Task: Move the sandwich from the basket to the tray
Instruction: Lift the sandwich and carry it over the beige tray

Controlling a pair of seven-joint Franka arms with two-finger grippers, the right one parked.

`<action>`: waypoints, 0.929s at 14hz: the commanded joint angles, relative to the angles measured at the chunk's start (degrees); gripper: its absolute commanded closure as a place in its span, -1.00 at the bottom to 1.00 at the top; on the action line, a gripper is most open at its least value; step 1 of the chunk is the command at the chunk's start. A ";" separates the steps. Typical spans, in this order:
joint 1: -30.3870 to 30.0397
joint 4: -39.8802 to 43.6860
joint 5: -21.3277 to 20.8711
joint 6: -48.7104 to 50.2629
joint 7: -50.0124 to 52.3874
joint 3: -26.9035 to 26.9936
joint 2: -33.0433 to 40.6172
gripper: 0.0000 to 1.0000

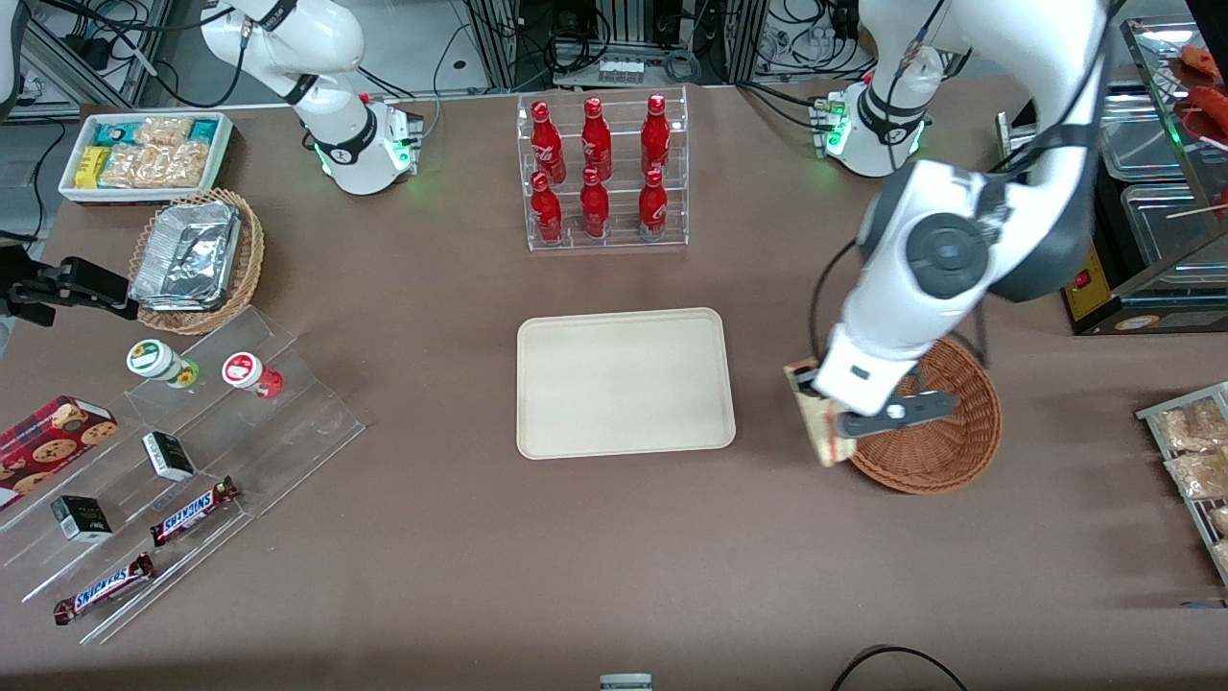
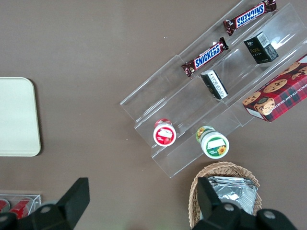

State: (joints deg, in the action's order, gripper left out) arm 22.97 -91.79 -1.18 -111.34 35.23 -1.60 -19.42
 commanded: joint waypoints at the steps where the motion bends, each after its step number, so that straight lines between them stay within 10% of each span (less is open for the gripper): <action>1: 5.49 5.47 0.04 2.18 2.12 0.72 -5.00 1.00; 13: 20.62 10.14 3.38 -6.79 9.23 -0.07 -18.28 1.00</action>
State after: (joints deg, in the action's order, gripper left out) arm 41.72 -83.80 1.87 -117.97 43.18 -2.31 -35.61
